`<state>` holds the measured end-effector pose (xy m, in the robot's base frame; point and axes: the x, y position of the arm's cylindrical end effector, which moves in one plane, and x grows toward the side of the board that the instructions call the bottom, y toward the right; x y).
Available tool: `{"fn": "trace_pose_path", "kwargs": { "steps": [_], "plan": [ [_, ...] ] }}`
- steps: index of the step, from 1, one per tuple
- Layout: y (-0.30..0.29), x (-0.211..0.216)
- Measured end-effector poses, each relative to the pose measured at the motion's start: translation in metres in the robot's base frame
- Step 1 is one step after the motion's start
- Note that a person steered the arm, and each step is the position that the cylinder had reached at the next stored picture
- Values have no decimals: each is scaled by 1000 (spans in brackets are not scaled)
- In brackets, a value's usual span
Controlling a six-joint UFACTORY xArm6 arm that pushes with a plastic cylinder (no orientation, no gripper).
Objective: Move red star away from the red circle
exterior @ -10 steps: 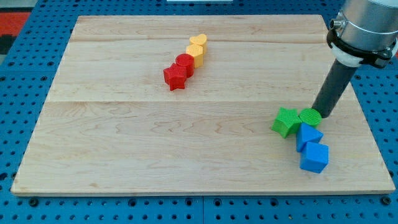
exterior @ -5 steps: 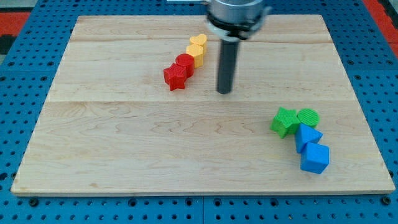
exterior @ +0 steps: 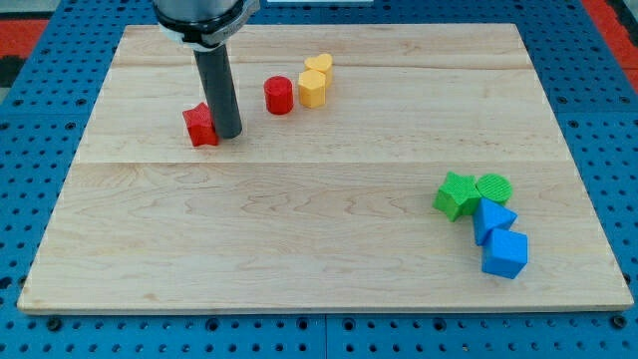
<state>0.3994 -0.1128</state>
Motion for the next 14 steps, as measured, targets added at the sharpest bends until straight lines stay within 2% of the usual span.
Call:
{"fn": "trace_pose_path", "kwargs": {
  "steps": [3,4,5,8,9,10,11,12,13,14],
  "plan": [
    [-67,15],
    [-104,-17],
    [-109,-49],
    [-82,-46],
    [-73,-57],
    [-48,-59],
    [-41,-76],
    [-52,-116],
    [-52,-101],
    [-56,-41]
  ]
}}
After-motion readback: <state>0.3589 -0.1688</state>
